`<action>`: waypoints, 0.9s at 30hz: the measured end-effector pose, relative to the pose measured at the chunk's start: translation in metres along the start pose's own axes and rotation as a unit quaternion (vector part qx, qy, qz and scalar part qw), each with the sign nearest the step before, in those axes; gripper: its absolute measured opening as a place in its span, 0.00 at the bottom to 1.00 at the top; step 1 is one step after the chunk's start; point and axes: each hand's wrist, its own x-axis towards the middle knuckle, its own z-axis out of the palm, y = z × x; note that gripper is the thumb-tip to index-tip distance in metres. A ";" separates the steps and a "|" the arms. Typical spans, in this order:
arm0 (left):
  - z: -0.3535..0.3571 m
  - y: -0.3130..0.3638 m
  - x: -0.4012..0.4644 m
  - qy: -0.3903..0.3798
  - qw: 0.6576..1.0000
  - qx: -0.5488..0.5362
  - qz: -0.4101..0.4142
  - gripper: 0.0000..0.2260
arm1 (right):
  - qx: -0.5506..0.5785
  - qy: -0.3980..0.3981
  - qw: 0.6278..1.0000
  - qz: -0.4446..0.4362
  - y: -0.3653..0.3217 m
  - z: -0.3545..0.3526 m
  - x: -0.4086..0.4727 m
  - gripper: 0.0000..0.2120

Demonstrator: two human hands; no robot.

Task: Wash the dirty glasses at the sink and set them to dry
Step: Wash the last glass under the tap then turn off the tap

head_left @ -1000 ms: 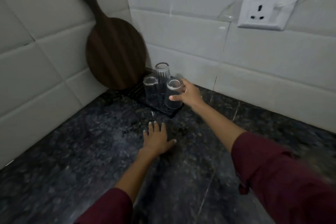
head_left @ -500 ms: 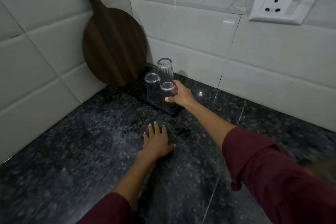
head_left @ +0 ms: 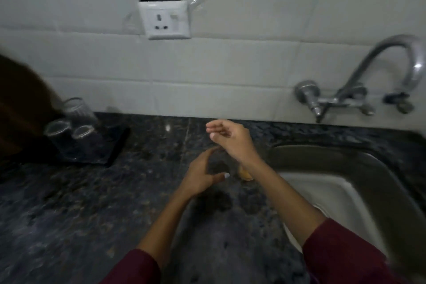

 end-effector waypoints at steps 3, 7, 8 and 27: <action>0.038 0.025 0.015 -0.015 0.999 -0.025 -0.031 0.43 | -0.023 0.065 0.998 0.007 0.009 -0.068 -0.024 0.08; 0.081 0.032 0.030 0.023 0.989 -0.118 -0.089 0.42 | -0.028 0.146 0.988 0.040 0.032 -0.139 -0.052 0.10; 0.092 0.024 0.039 0.043 0.984 -0.142 -0.103 0.41 | -0.033 0.162 0.985 0.049 0.038 -0.153 -0.057 0.10; 0.119 0.119 0.030 0.110 0.978 -0.166 -0.071 0.29 | -0.376 0.178 0.902 0.110 0.055 -0.229 0.015 0.19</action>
